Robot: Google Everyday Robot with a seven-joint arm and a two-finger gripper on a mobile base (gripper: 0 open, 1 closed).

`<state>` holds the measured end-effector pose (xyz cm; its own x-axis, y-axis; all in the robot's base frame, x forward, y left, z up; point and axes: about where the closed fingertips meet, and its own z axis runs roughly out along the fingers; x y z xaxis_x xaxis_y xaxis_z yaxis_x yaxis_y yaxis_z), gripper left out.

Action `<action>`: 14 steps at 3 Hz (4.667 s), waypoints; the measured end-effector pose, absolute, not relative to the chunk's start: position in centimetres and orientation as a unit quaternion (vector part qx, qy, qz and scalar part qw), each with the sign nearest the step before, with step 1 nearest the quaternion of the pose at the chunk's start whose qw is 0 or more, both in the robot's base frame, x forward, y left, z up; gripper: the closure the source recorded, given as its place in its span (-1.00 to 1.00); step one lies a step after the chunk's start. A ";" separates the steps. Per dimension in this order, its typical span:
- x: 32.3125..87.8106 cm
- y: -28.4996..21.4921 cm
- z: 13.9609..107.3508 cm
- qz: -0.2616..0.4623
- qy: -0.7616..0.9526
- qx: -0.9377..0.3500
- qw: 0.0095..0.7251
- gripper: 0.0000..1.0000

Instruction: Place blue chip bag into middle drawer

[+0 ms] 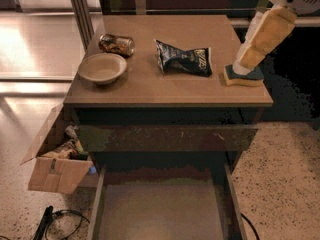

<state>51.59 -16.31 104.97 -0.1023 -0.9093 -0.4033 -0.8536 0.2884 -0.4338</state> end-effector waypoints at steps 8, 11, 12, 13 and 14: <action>68.6 -10.3 91.1 0.114 0.713 -0.579 0.378 -1.00; 74.2 -8.0 85.4 0.129 0.710 -0.570 0.393 -1.00; 74.3 -8.0 85.2 0.129 0.710 -0.570 0.393 -0.65; 74.3 -8.0 85.2 0.129 0.710 -0.570 0.393 -0.18; 74.3 -8.0 85.2 0.129 0.710 -0.570 0.393 0.28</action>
Offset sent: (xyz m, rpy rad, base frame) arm 0.0193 0.0064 -0.0179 0.0549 0.0107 -0.0223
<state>74.26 -7.96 85.23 -0.0418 -0.7077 -0.7053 -0.9111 0.3168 -0.2638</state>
